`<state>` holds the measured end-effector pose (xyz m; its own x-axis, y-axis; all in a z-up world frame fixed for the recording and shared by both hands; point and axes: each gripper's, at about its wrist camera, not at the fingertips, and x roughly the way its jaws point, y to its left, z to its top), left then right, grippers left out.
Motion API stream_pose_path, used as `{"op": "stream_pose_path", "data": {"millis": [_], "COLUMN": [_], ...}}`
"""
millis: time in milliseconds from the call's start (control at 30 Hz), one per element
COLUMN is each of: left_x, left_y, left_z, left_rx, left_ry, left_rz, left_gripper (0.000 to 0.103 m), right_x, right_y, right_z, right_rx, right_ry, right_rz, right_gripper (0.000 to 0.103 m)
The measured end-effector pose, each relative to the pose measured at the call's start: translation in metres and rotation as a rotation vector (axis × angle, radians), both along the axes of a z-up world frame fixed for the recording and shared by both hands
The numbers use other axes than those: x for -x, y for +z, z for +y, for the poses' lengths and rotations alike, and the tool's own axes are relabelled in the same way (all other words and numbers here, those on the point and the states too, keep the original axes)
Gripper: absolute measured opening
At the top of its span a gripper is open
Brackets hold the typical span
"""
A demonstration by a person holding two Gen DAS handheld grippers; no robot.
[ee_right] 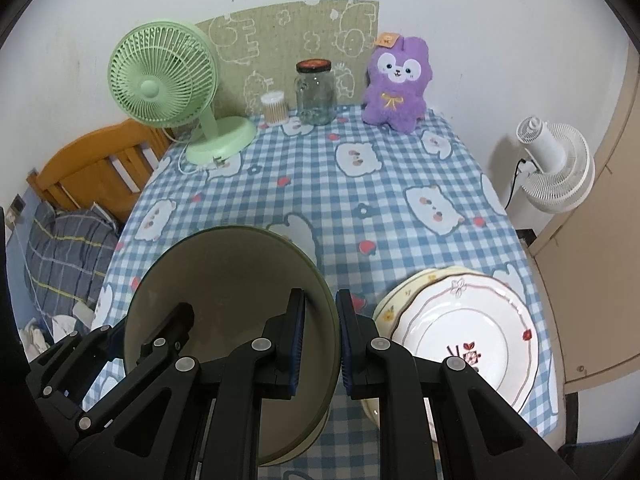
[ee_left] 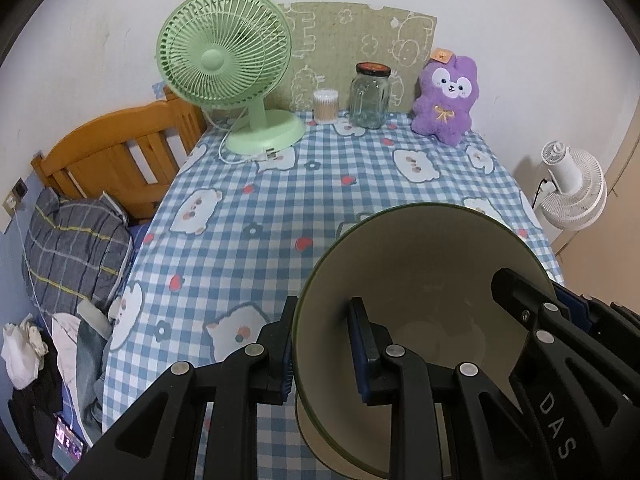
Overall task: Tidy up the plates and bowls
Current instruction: 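Carry the small bowl with both tools over the nested bowls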
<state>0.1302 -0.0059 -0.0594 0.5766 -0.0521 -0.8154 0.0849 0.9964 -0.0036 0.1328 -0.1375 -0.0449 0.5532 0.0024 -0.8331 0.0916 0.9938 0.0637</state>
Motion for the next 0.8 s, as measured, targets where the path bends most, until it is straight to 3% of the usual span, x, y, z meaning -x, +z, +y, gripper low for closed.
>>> {"op": "stream_pose_path", "data": {"millis": [467,800], "left_x": [0.014,0.022], "left_y": [-0.031,-0.042], "left_z": [0.003,0.003], "left_rx": [0.02,-0.01], "left_ry": [0.02,0.017], "left_rz": [0.059,0.065], "left_gripper": [0.022,0.022], "right_x": [0.013,0.017], "right_y": [-0.029,-0.045], "right_z": [-0.001,0.0], "right_rx": [-0.012,-0.041], "right_ry": [-0.003,-0.001], "right_rz": [0.038,0.079], "right_gripper": [0.019,0.019]}}
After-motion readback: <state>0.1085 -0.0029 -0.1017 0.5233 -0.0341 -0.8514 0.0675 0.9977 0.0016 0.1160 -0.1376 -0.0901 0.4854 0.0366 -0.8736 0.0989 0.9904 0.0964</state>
